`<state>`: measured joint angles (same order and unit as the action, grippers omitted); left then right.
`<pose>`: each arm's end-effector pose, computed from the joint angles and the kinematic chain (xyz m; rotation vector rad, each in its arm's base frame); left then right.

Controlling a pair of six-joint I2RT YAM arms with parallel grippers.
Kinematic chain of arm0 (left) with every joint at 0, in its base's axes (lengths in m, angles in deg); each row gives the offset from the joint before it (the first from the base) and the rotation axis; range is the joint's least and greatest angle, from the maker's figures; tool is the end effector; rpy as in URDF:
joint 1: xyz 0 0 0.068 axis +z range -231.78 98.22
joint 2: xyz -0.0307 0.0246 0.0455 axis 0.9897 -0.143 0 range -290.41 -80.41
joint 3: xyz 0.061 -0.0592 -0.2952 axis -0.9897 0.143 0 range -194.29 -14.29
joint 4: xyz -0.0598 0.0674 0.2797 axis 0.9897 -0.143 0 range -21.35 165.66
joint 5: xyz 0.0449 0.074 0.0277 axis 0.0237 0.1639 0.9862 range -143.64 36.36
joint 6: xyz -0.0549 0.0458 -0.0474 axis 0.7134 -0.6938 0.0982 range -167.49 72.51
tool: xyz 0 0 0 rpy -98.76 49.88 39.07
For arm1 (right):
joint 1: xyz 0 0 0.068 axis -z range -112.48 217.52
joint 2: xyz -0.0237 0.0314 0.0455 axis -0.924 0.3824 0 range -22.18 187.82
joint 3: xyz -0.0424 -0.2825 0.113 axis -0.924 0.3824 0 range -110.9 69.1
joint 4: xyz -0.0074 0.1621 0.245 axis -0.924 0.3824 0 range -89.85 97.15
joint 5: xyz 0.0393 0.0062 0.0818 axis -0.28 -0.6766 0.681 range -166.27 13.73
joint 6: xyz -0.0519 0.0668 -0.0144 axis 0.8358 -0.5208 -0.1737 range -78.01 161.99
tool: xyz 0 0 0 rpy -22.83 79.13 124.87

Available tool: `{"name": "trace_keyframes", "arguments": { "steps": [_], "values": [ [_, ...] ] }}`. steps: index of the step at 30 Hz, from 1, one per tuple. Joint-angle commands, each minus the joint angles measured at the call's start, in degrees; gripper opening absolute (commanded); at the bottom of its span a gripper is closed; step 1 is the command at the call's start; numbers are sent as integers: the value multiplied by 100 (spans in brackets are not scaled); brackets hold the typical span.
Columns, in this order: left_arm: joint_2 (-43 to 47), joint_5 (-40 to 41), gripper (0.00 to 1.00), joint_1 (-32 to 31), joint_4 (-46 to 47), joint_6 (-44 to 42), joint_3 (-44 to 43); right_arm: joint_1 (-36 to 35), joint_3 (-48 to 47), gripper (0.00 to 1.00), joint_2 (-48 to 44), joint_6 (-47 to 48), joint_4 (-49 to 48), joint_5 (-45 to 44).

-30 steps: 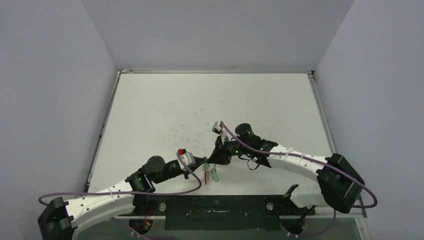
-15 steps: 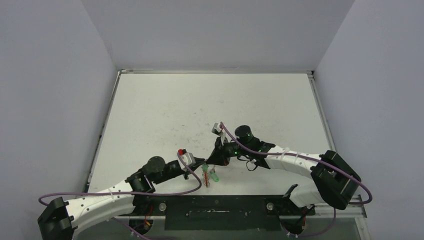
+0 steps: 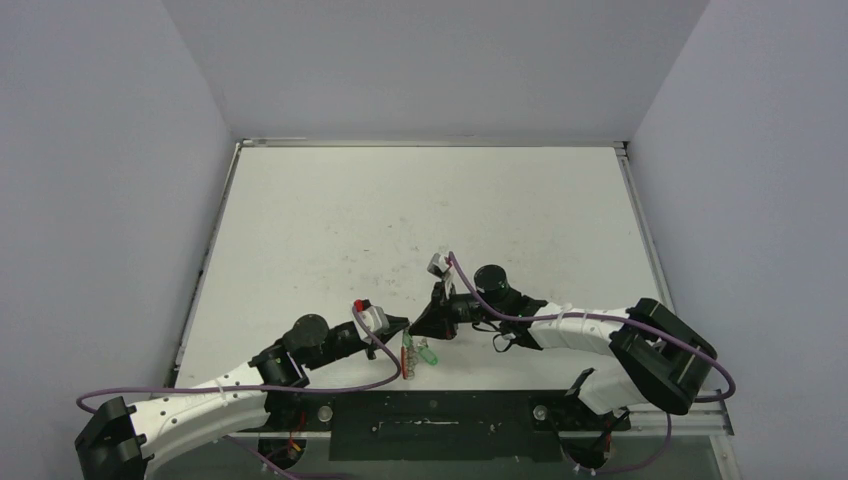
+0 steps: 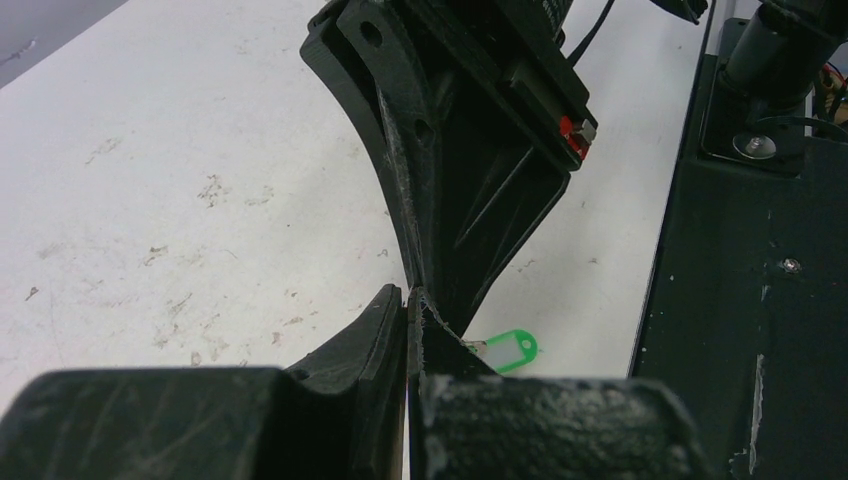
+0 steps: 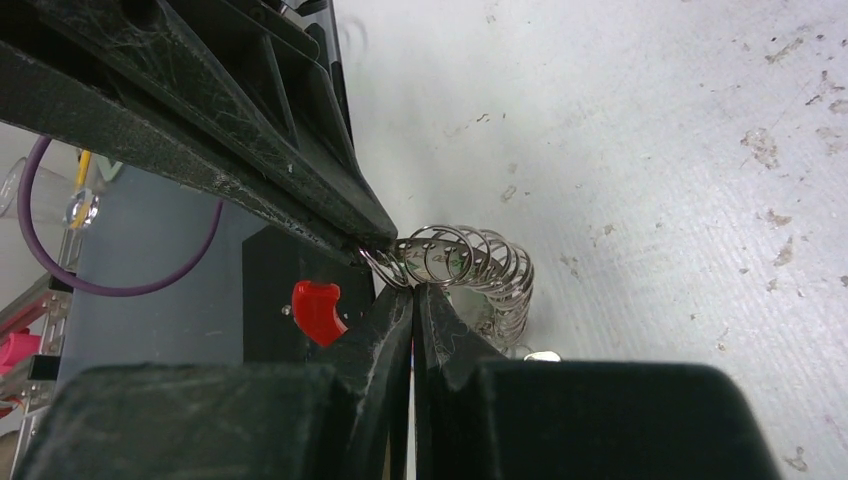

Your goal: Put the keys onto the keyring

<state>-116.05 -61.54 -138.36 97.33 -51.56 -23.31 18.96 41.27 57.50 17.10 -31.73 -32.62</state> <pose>0.1024 -0.1739 0.2036 0.9609 1.4270 -0.8030 0.1642 0.2647 0.1815 -0.9957 1.9118 1.5358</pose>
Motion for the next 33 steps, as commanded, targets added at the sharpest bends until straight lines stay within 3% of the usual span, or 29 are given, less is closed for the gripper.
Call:
{"name": "trace_keyframes", "arguments": {
  "steps": [1, 7, 11, 15, 21, 29, 33],
  "values": [
    [74, -34, 0, -26, 524, 19, -52, -248, 63, 0, 139, -295, -1033, -27],
    [116, -68, 0, -29, 508, 34, -31, -295, 204, 0, 143, -431, -1399, -120],
    [188, -106, 0, -29, 464, 30, -15, -282, 280, 30, -276, -124, -956, -408],
    [245, -202, 0, -29, 456, 47, 2, -245, 303, 41, -914, 374, -218, -706],
    [251, -358, 0, -38, 611, 45, 41, -108, 271, 39, -1457, 922, 263, -622],
    [241, -514, 0, -51, 896, 64, 110, -28, 115, 28, -1037, 1168, 160, -129],
    [236, -548, 0, -46, 936, 73, 117, -16, 30, 27, -874, 1109, 31, 9]
  ]
}}
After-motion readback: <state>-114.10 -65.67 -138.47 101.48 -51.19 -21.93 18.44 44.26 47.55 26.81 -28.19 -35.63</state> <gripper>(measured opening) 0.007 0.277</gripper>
